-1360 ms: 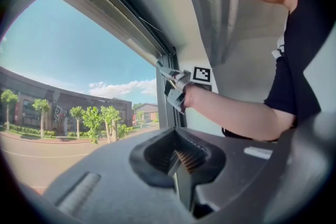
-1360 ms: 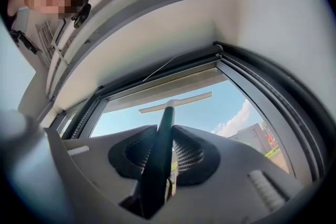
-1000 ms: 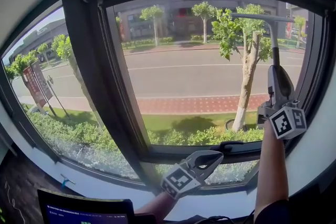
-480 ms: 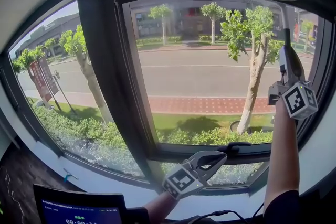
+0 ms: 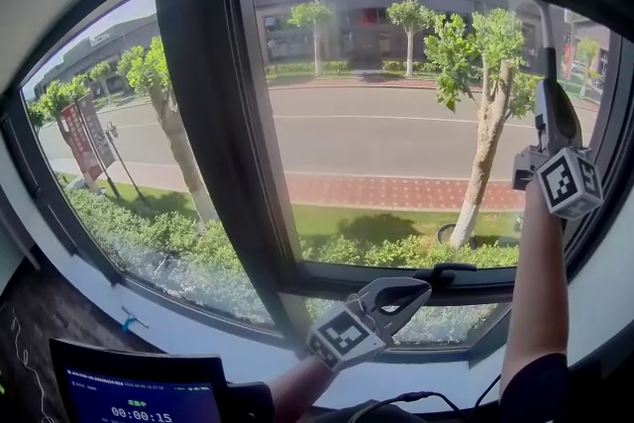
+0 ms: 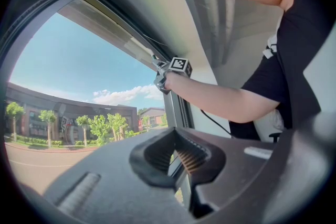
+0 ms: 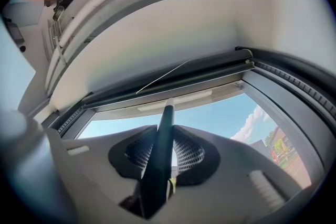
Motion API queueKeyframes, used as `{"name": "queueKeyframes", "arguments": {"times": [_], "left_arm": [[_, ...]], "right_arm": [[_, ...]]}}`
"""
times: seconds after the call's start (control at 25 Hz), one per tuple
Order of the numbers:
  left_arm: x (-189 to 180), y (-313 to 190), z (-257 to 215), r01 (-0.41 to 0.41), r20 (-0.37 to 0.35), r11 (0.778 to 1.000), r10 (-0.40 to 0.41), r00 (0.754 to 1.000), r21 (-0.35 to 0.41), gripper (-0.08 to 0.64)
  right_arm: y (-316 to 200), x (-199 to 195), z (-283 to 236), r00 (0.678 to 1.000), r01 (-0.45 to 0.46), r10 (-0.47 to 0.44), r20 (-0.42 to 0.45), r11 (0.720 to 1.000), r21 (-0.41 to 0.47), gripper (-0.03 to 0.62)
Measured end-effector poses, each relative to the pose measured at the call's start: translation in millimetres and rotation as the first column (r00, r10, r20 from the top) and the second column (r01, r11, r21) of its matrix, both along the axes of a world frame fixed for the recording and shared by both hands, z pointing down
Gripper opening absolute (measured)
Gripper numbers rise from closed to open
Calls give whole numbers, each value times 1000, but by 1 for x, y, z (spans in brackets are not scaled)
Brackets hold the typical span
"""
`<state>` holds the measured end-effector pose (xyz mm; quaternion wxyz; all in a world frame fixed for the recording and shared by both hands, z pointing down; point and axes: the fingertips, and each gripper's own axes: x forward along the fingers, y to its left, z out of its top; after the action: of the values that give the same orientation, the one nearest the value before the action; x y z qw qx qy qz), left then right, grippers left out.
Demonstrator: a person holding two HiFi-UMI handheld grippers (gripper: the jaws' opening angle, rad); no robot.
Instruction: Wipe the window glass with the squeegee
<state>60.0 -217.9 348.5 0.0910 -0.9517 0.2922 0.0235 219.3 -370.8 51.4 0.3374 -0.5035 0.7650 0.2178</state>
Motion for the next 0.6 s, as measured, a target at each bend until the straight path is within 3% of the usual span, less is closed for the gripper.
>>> {"name": "queueKeyframes", "arguments": {"times": [0.6], "left_arm": [[-9,-2,-2,16,-8,1000,-16,1000,0,3]], "right_arm": [[-1,2,16,1000,6,-6,-7,1000,-6,98]]}}
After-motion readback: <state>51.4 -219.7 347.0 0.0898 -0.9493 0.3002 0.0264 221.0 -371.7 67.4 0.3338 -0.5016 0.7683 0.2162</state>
